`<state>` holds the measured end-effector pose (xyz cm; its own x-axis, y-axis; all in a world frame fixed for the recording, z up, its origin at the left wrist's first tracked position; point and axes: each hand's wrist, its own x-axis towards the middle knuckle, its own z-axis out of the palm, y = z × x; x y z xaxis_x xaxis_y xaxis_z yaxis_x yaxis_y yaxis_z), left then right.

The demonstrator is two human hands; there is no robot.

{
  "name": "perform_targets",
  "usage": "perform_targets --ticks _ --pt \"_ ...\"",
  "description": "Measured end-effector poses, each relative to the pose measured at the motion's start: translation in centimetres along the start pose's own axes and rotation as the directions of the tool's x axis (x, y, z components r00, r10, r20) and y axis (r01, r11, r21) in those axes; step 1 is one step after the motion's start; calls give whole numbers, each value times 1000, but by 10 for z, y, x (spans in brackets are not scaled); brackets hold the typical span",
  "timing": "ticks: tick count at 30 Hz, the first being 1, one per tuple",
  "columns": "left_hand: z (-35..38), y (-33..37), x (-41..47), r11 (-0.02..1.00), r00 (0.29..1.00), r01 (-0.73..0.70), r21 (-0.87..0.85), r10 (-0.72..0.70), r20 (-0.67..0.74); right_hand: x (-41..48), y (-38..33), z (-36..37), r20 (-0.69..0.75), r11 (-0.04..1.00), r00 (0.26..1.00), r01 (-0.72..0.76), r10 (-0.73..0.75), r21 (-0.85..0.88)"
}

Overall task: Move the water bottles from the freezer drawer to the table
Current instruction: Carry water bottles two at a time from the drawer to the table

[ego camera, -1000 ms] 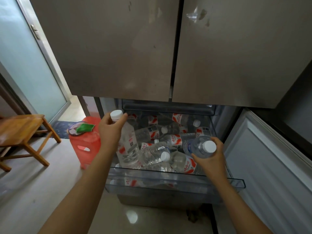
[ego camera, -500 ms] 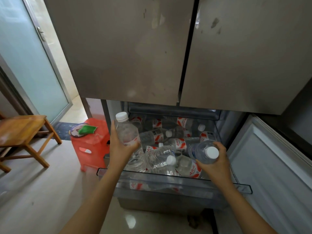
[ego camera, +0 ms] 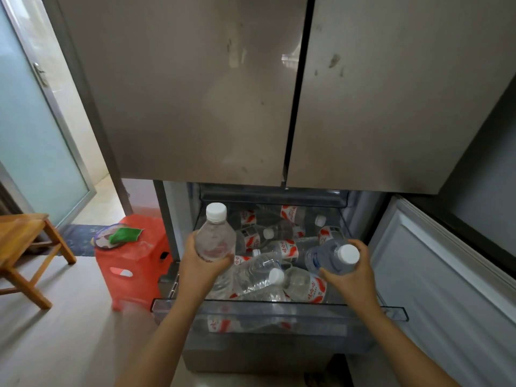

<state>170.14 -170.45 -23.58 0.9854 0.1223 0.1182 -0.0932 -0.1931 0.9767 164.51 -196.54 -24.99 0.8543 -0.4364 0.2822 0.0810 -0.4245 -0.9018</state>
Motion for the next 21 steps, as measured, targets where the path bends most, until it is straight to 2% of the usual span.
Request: perform_targets --ticks 2,6,9,13,17,21 --pt "2 2 0 999 999 -41 9 41 17 2 -8 -2 -41 1000 999 12 -12 6" --pt "-4 18 6 992 997 -69 -104 72 29 17 -44 -15 -119 995 993 38 -27 97" --pt "-8 47 10 977 989 -132 -170 142 48 28 -79 -28 -108 988 989 114 -103 103" --pt "-18 84 15 955 973 -182 -234 210 98 32 -122 -38 -74 961 981 193 -181 201" --pt "-26 104 19 920 965 -142 -365 211 157 29 -143 -42 -63 938 977 214 -205 271" --pt "-28 100 18 911 954 -83 -405 190 233 20 -144 -40 -86 944 980 196 -179 267"
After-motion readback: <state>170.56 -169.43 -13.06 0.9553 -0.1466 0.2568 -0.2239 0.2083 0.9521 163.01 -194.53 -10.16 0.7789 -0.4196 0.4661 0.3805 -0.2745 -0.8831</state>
